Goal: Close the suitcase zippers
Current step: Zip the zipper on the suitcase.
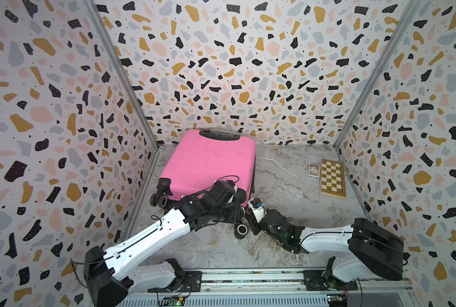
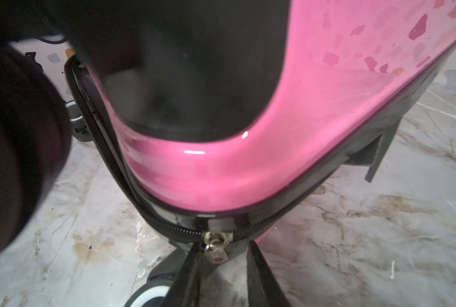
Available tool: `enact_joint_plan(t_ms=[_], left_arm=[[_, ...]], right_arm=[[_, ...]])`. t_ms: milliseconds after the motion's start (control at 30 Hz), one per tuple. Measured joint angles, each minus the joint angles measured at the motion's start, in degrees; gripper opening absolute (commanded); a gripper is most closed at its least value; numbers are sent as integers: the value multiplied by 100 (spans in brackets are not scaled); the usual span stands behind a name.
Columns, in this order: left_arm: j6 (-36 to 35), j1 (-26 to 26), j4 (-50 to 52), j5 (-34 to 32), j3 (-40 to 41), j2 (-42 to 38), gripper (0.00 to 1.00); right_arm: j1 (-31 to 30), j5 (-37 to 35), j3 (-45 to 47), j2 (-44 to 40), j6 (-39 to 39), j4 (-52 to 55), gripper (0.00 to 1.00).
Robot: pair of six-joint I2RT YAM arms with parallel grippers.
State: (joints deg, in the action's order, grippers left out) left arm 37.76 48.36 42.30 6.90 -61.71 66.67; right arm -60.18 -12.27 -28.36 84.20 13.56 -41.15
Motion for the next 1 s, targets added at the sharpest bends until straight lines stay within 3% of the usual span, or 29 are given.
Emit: enact_joint_plan(t_ms=[200,367,467,1000], left_arm=[[0,-22,0,-48,0,0,16],[0,-35,-39,-72,0,0,16],[2,-42,-66,-111,0,0,16],[-2,-31,-39,9,0,9,13]], right_arm=[[15,-17,-33,116,52,-122,29],[44,164,-48,153,44,-188,9],[131,254,-46,155,35,-177,3],[627,1141,299,-234,-452,-203,0]])
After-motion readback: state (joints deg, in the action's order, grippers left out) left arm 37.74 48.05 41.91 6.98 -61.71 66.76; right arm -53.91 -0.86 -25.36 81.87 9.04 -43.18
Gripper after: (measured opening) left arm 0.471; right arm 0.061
